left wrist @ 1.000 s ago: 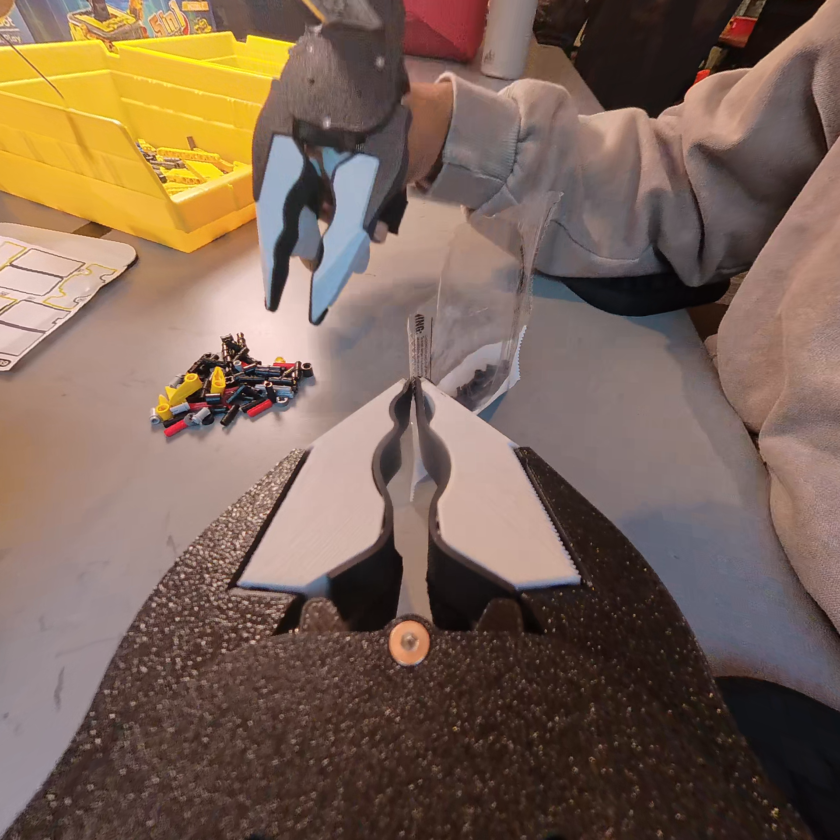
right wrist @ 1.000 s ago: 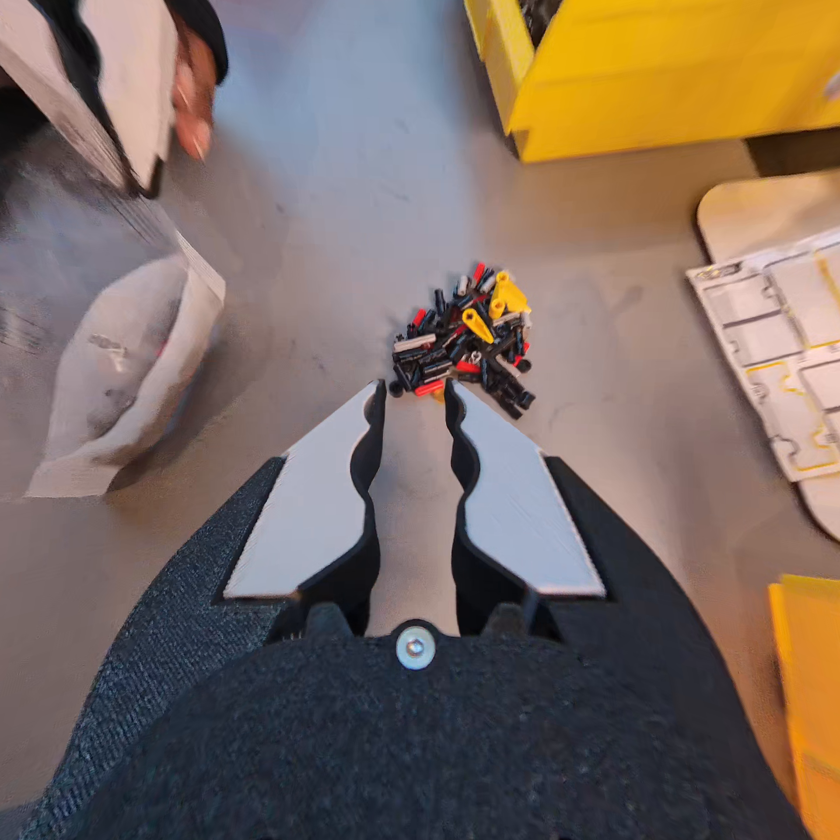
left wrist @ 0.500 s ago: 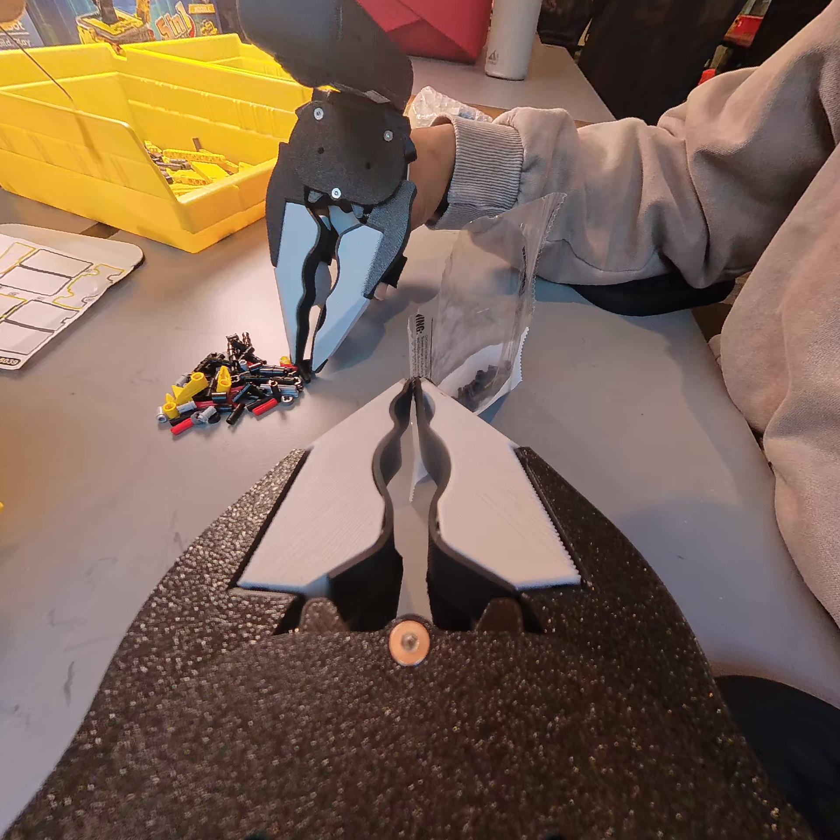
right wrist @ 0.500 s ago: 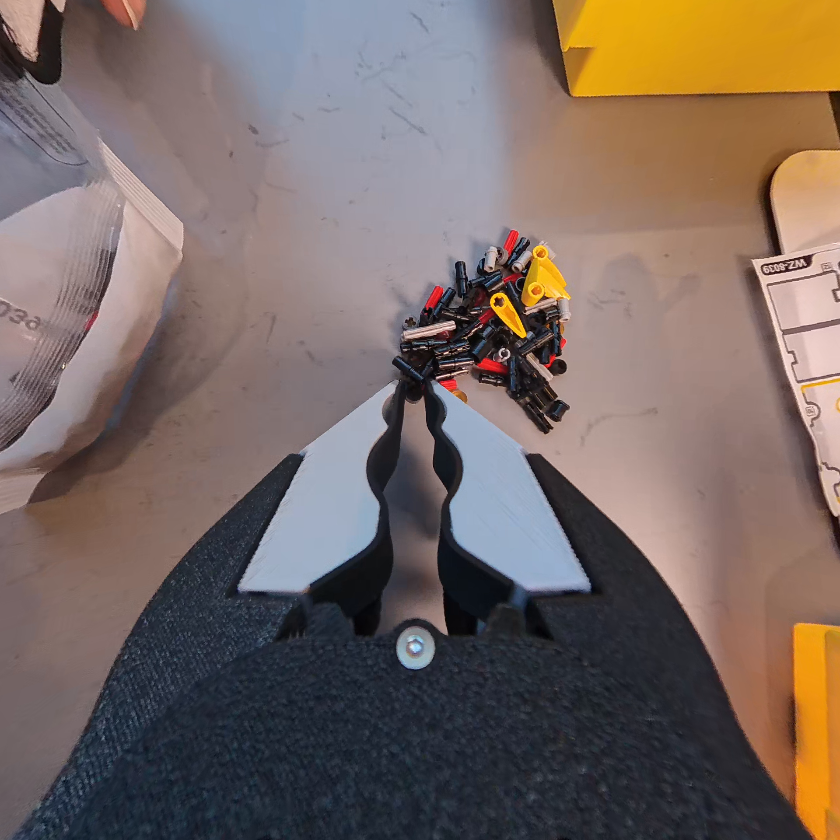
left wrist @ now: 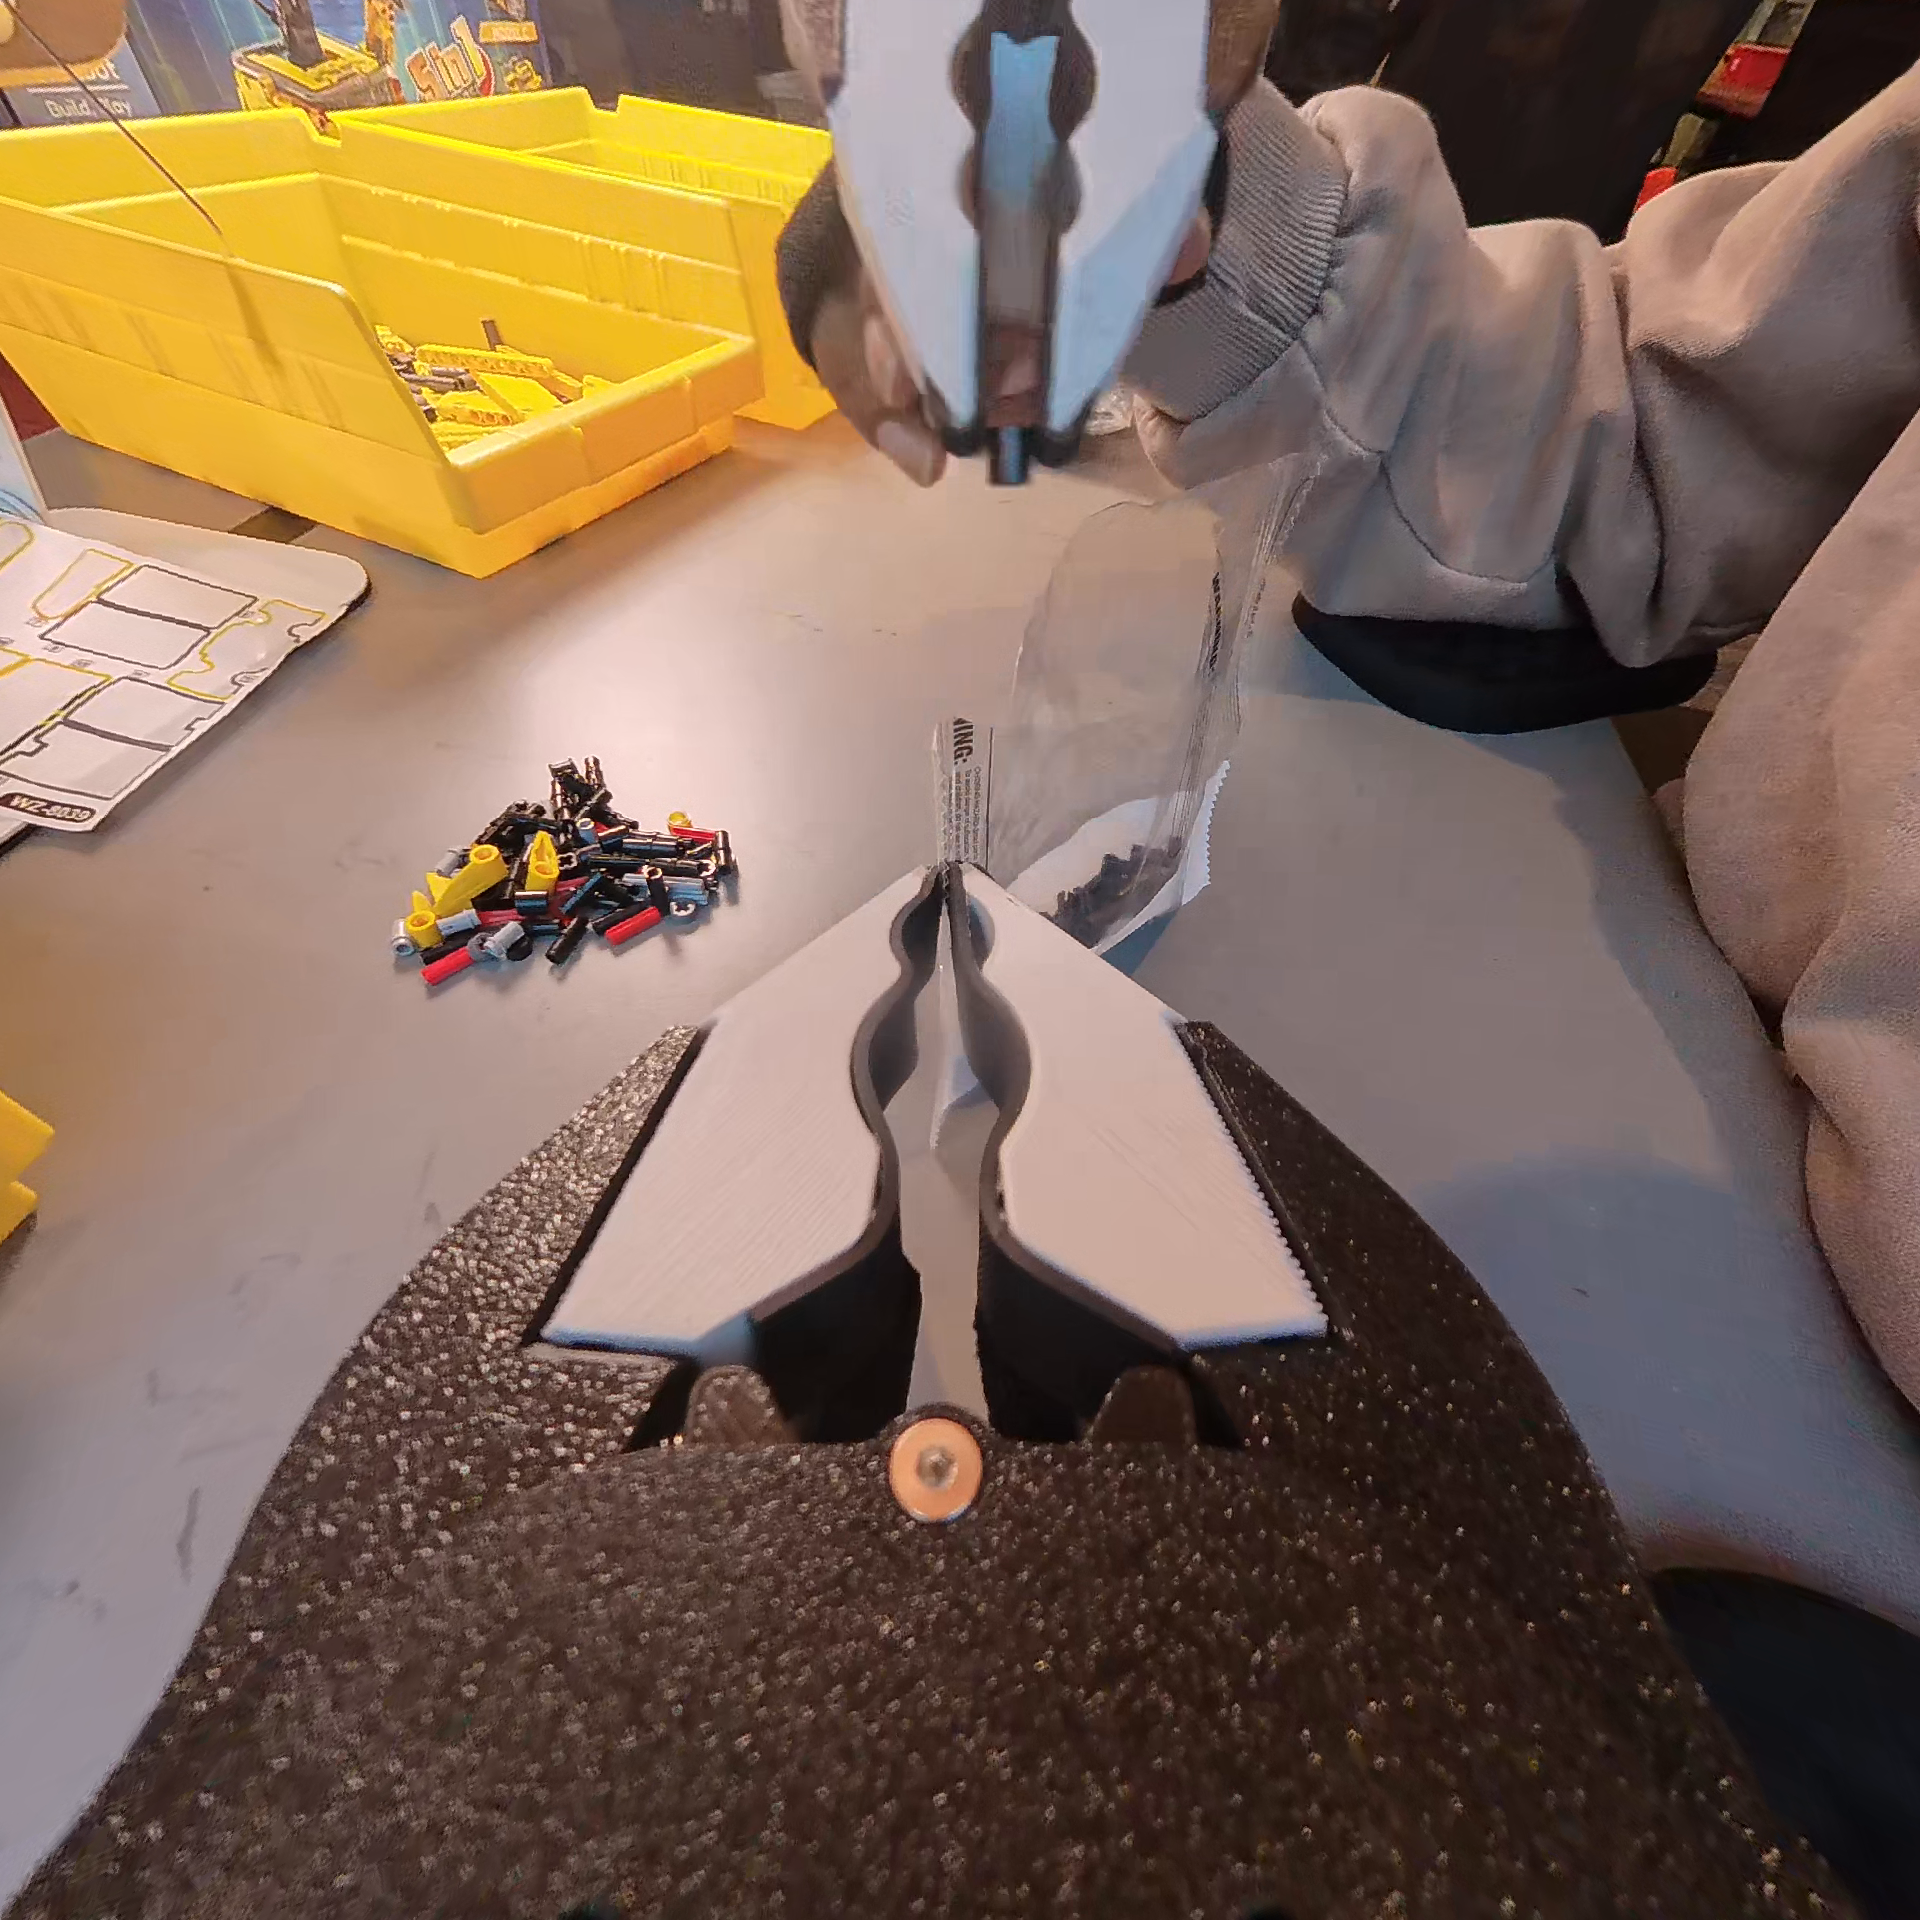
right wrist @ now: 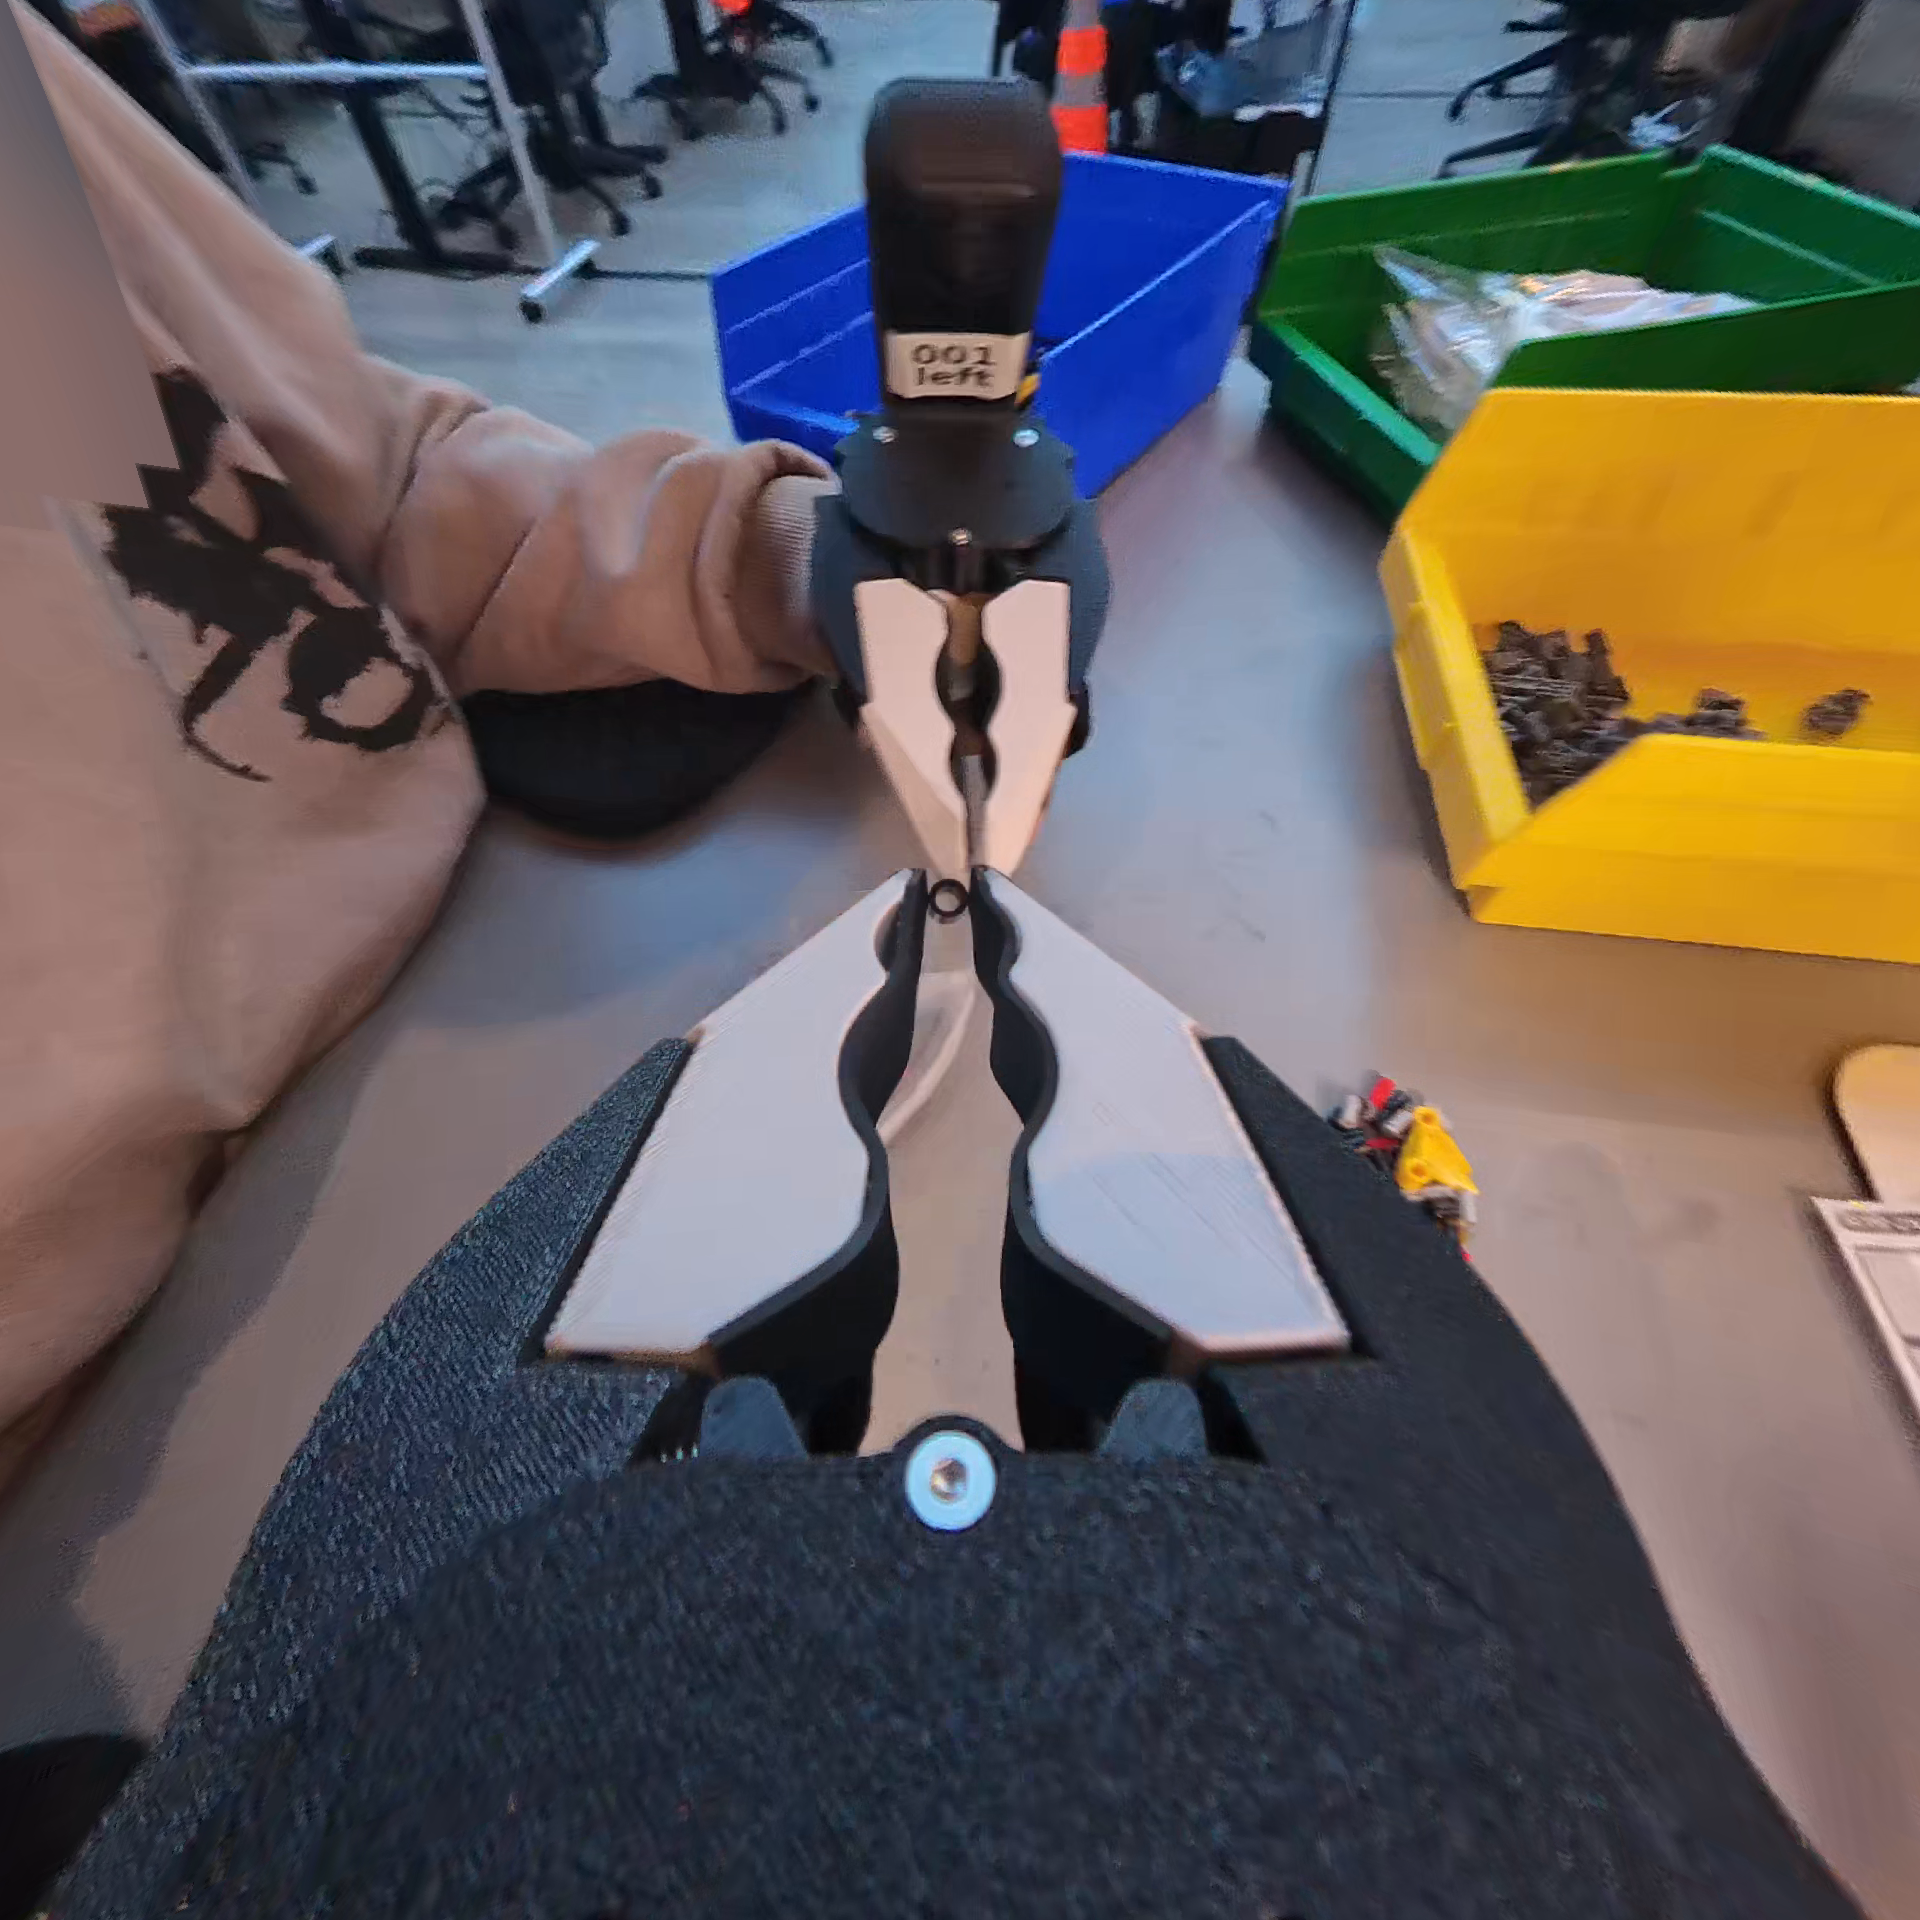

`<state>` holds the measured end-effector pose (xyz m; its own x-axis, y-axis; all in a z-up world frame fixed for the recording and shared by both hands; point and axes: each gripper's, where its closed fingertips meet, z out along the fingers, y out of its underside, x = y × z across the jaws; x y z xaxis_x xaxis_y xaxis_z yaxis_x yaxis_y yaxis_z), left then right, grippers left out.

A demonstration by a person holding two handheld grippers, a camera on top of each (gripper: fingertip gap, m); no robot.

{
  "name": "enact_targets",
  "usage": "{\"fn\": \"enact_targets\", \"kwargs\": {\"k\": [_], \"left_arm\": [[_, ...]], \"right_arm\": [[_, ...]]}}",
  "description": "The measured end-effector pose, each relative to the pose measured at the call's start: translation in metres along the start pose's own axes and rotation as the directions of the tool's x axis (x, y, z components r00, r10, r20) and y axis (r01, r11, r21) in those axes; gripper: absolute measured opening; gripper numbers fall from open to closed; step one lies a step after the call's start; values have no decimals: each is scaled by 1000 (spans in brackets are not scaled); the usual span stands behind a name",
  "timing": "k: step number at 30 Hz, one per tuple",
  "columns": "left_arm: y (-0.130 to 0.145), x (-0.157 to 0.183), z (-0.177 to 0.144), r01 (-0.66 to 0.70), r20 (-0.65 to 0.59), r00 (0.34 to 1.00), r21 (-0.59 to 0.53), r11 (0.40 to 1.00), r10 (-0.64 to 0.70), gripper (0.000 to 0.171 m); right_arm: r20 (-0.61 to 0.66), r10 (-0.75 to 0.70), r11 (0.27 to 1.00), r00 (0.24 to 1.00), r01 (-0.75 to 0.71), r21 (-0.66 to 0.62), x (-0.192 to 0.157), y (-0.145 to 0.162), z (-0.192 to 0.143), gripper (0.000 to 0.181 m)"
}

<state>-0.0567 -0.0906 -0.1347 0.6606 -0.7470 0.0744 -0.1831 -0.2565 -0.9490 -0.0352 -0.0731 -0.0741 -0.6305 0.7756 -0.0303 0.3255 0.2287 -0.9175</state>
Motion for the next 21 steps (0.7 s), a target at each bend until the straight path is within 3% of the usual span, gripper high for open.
{"fn": "enact_targets", "kwargs": {"k": [5, 8, 11, 14, 21], "left_arm": [[-1, 1, 0, -6, 3, 1000, 0, 1000, 6, 0], [-2, 1, -1, -8, 3, 1000, 4, 1000, 8, 0], [-1, 1, 0, -6, 0, 1000, 1, 1000, 6, 0], [0, 1, 0, -5, -3, 1000, -2, 1000, 5, 0], [-1, 0, -1, -6, -1, 1000, 1, 1000, 6, 0]], "right_arm": [[66, 23, 999, 998, -21, -28, -9, 10, 10, 18], [-48, 90, 996, 995, -90, 5, 22, 17, -2, 18], [-253, 48, 973, 966, -103, -206, 64, 77, -9, 17], [-298, 1, 933, 955, -108, -343, 78, 122, 0, 17], [-293, -66, 902, 954, -68, -426, 80, 137, 17, 10]]}}
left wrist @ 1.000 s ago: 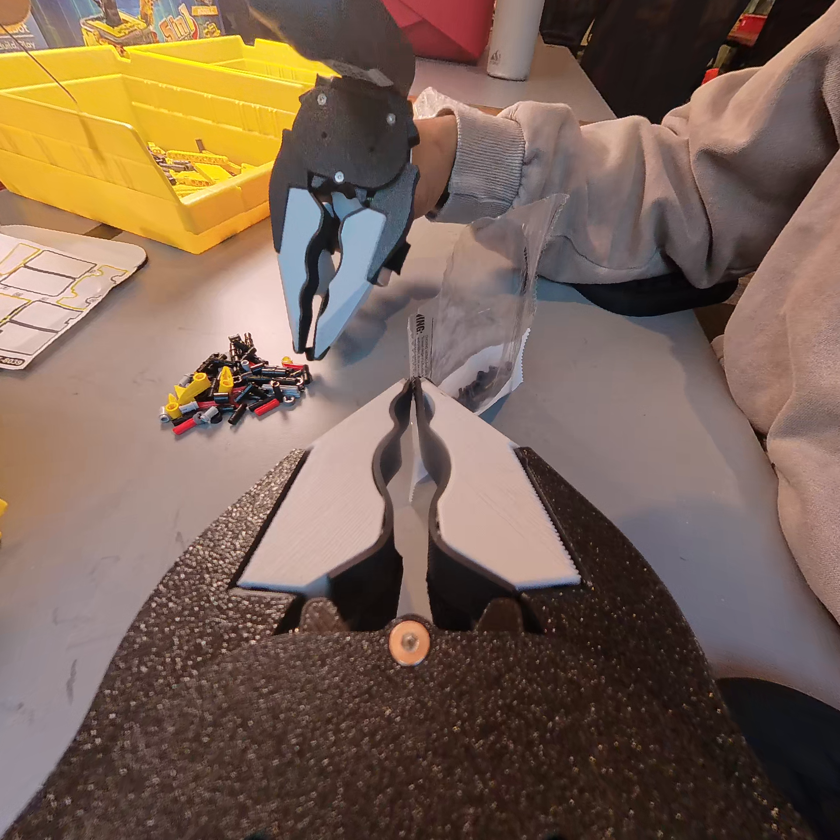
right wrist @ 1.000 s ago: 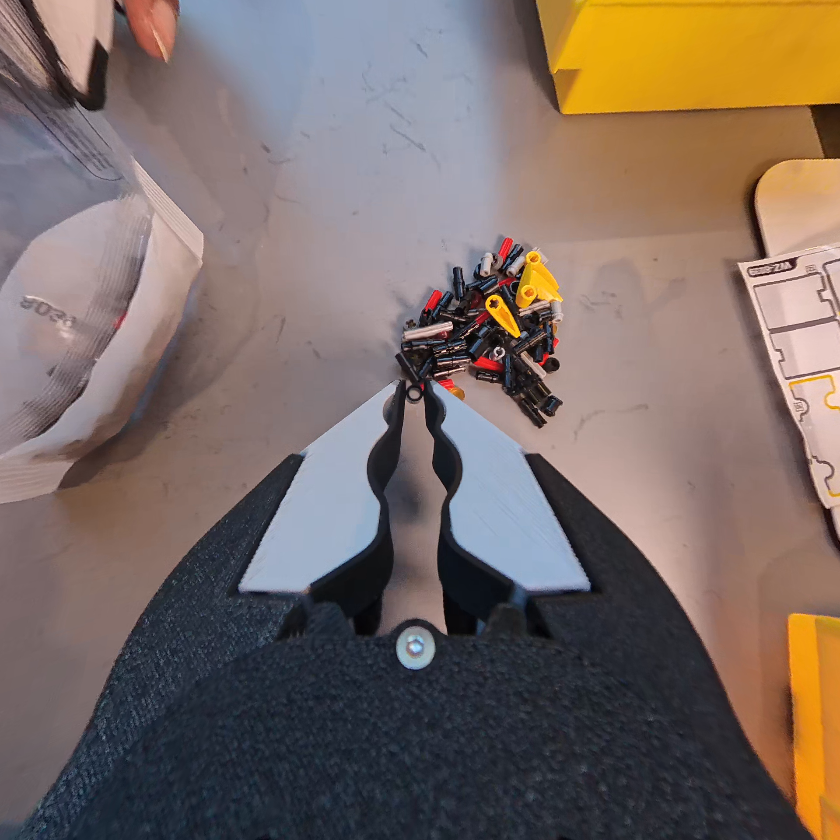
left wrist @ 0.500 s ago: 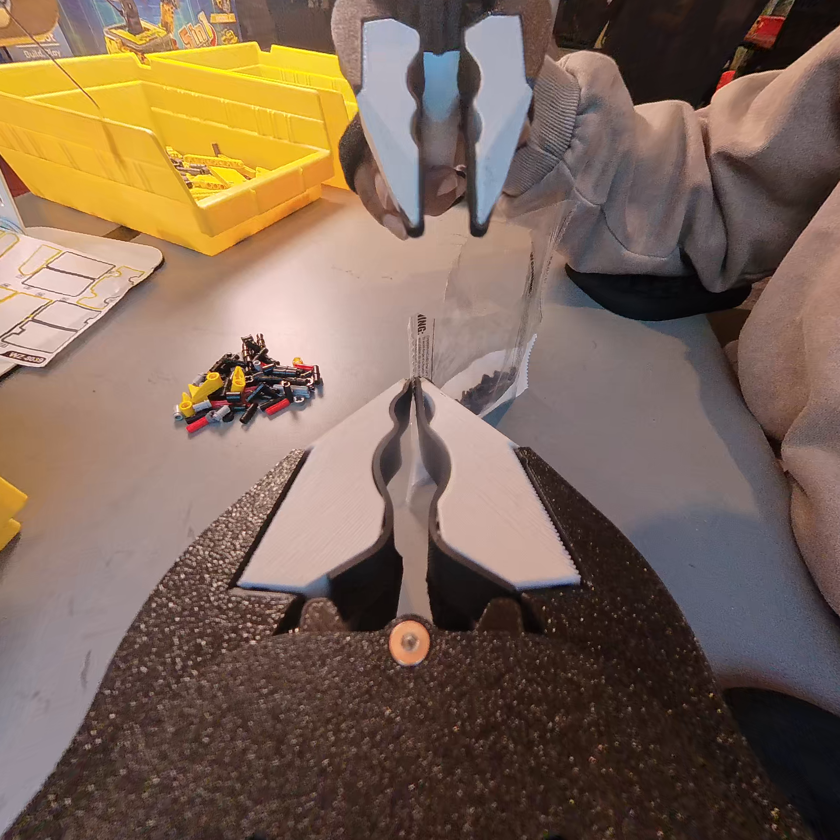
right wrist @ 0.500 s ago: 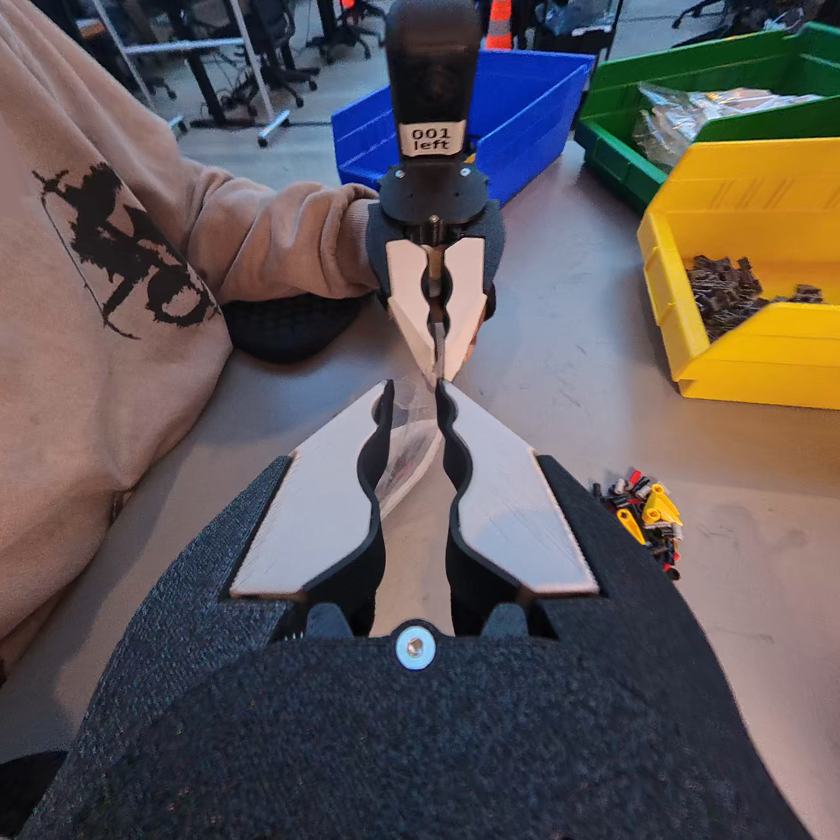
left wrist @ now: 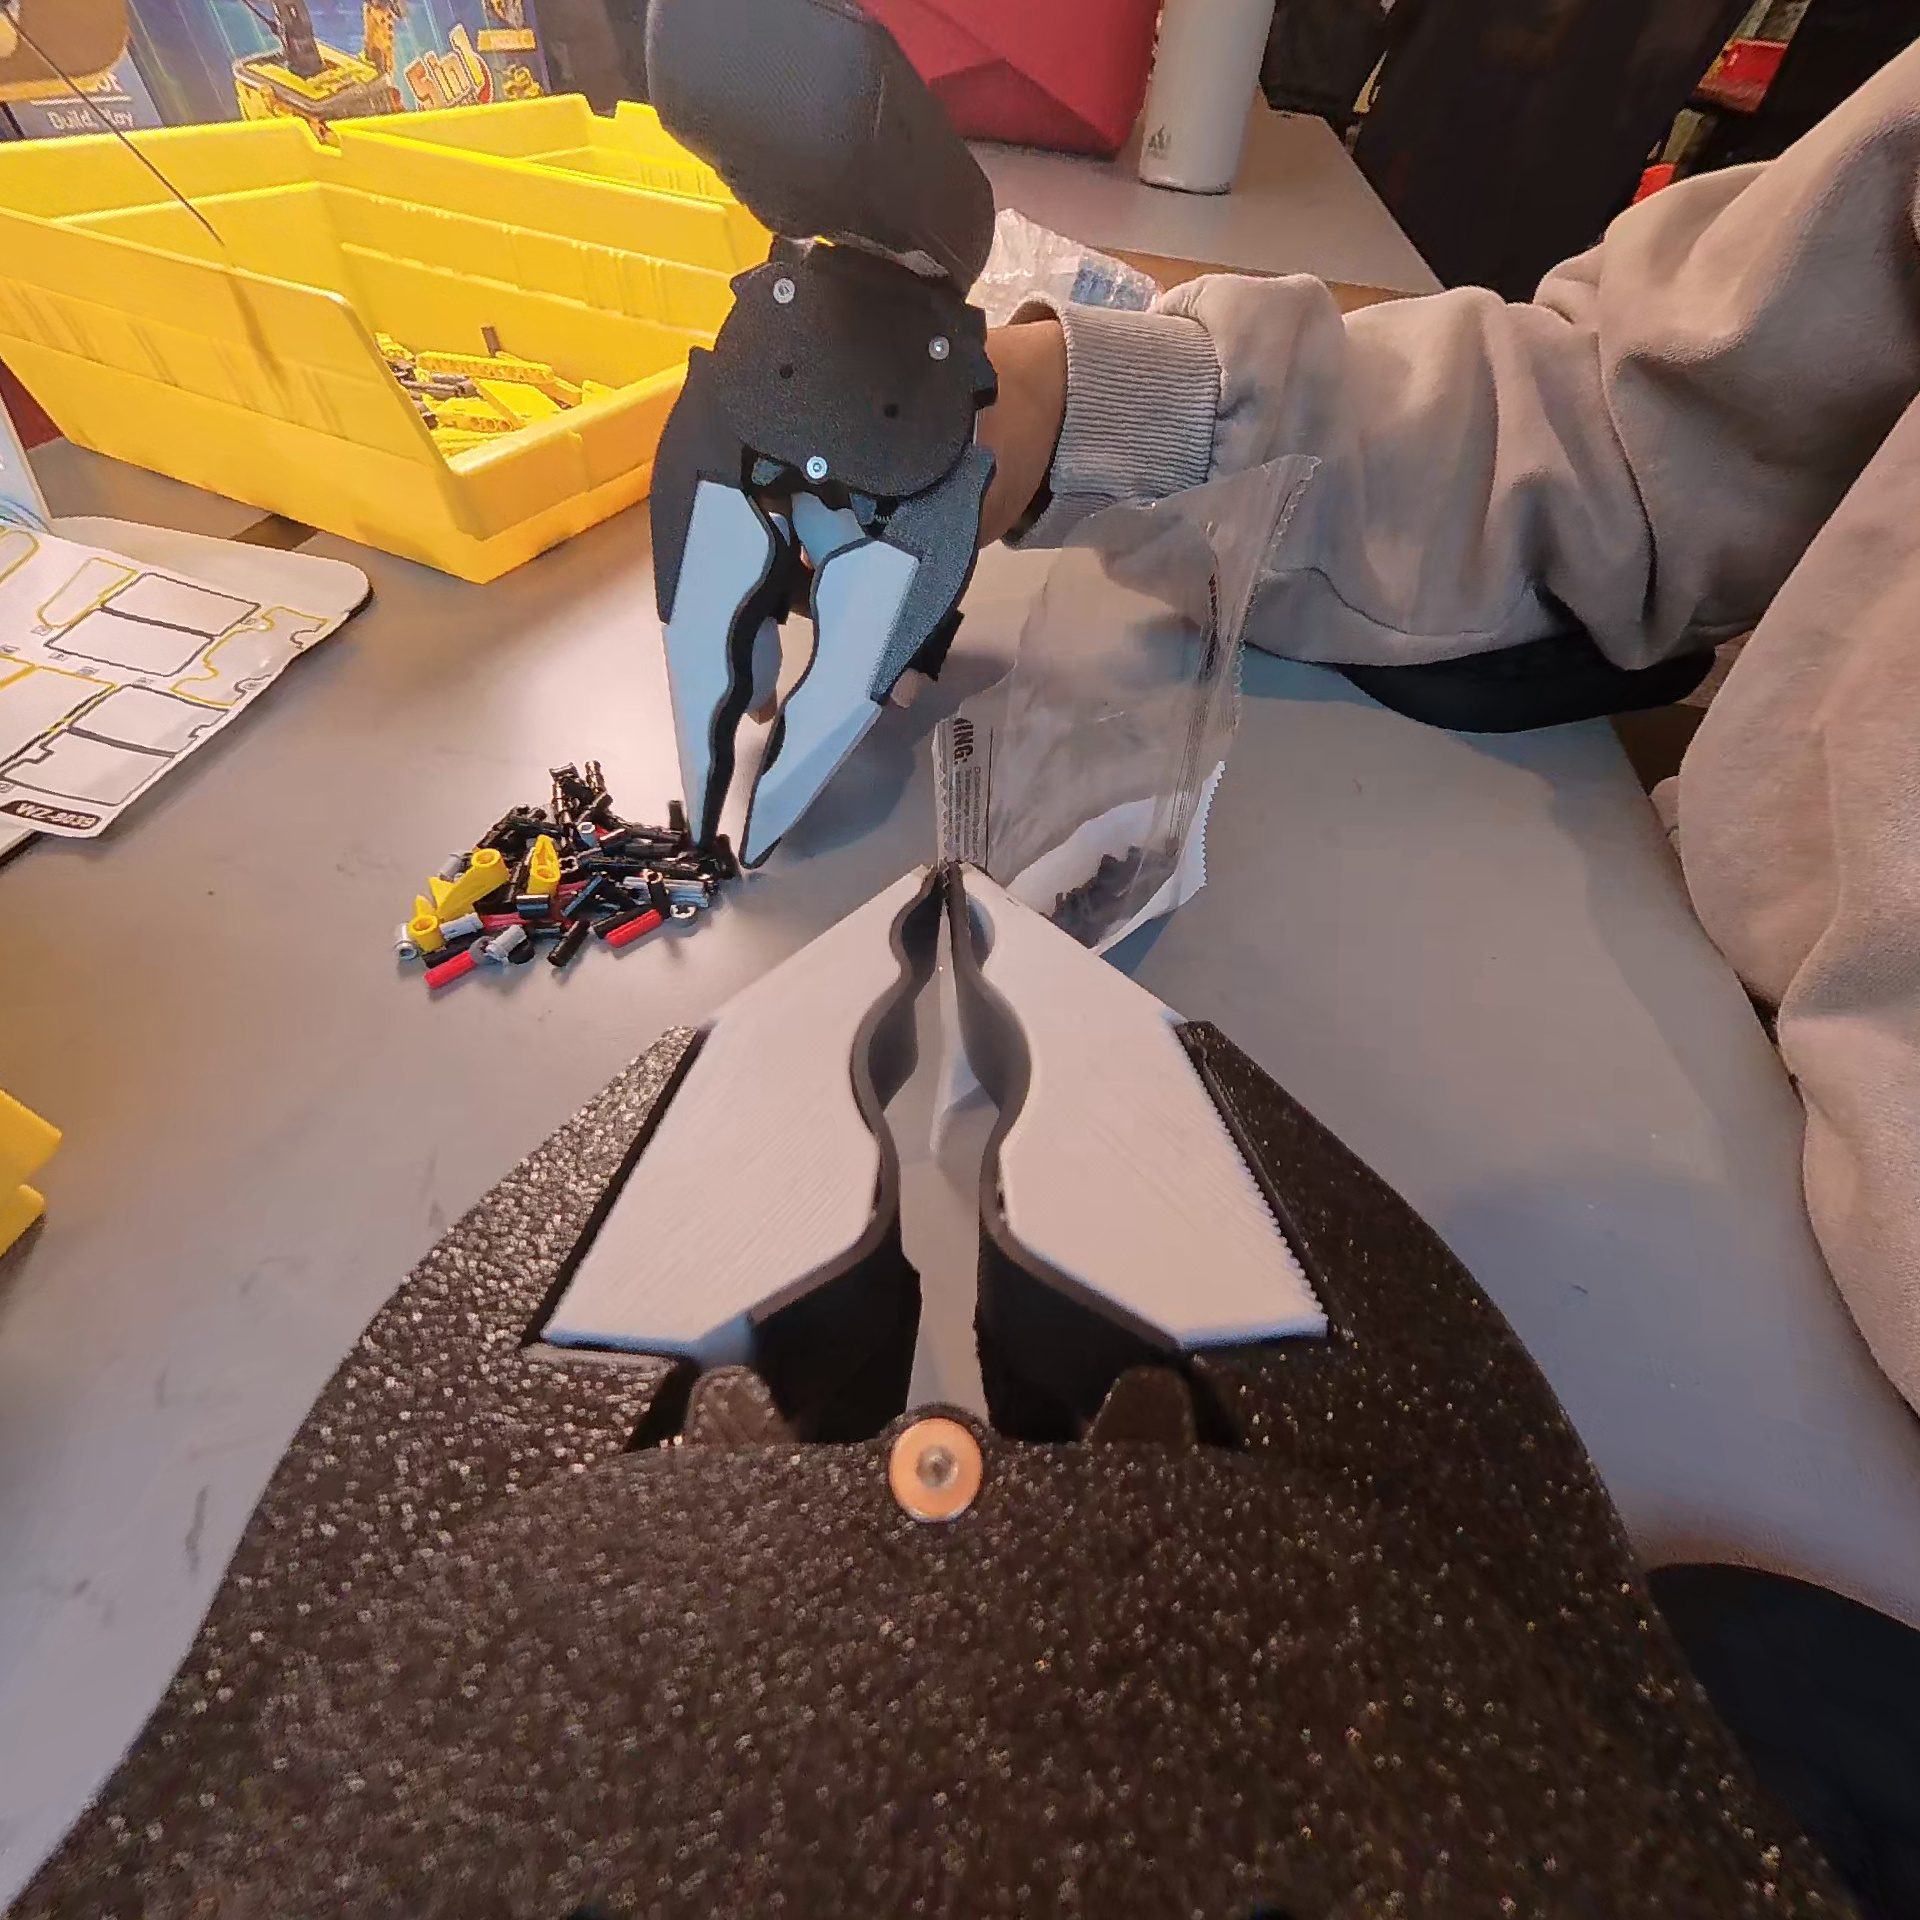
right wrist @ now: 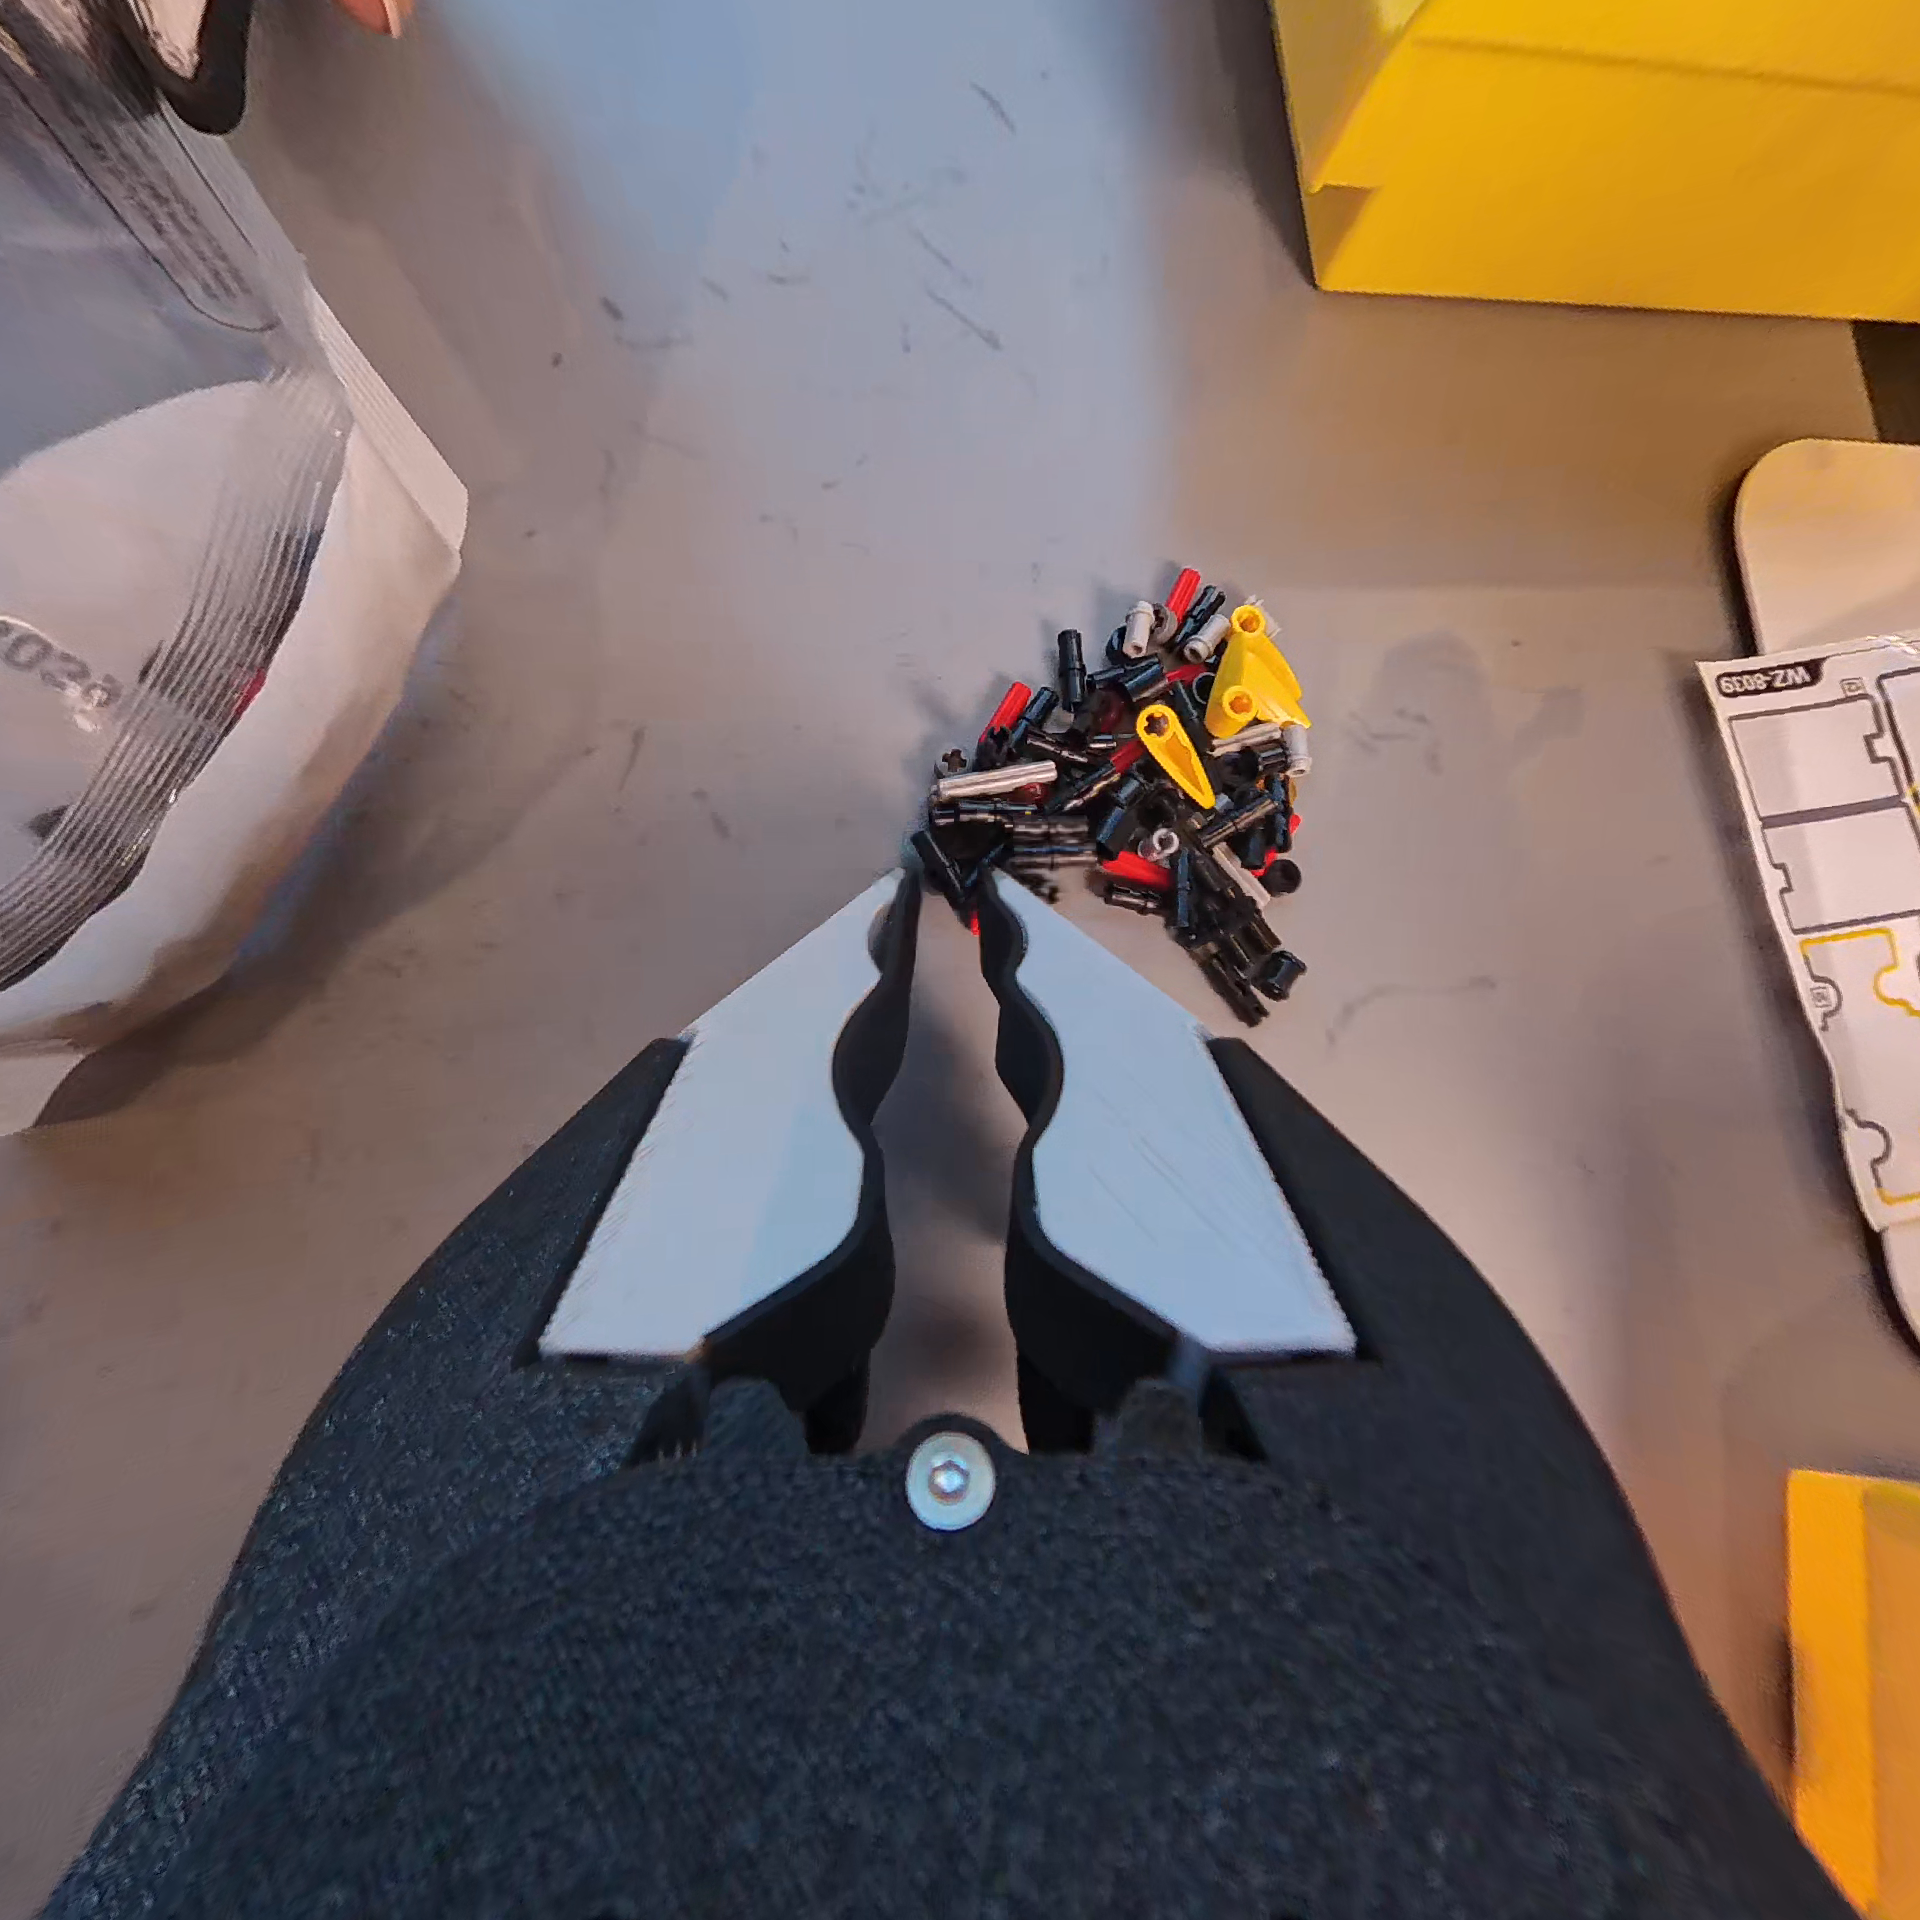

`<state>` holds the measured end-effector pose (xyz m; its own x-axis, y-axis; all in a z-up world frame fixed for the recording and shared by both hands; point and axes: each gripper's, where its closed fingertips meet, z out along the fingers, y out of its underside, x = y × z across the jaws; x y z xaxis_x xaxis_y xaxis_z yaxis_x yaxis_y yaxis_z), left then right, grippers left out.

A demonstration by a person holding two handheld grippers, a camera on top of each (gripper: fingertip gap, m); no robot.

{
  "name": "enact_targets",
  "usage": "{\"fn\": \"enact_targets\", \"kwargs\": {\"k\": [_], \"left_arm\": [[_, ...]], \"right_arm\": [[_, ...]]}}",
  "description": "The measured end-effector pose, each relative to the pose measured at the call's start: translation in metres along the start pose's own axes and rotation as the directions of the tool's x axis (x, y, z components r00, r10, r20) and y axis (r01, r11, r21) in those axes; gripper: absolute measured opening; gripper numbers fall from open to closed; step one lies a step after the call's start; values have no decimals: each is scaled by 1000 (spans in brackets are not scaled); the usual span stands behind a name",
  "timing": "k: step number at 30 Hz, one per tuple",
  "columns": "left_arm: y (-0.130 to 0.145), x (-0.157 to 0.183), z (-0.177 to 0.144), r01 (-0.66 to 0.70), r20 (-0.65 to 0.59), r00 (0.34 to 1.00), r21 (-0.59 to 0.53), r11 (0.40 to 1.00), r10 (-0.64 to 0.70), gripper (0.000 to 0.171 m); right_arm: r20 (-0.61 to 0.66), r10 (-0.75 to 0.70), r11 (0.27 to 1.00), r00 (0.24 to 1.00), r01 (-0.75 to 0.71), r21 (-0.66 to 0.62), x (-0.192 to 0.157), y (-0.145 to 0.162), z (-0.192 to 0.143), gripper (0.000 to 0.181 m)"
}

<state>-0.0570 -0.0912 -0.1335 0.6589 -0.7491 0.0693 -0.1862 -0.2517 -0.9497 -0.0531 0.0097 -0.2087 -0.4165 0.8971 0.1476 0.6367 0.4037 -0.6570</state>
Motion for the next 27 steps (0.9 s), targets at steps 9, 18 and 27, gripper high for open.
{"fn": "enact_targets", "kwargs": {"k": [9, 18, 27], "left_arm": [[0, 0, 0, 0, 2, 1000, -1, 1000, 0, 0], [0, -1, 0, 1, 8, 1000, 3, 1000, -1, 0], [-2, 0, -1, -4, 10, 1000, 5, 1000, 3, 0]], "right_arm": [[29, 6, 999, 1000, -7, 45, -4, -10, -12, 4], [189, -129, 922, 973, 48, 384, -62, -106, -97, 4], [175, -29, 923, 984, -41, 382, -37, -93, -94, 12]]}}
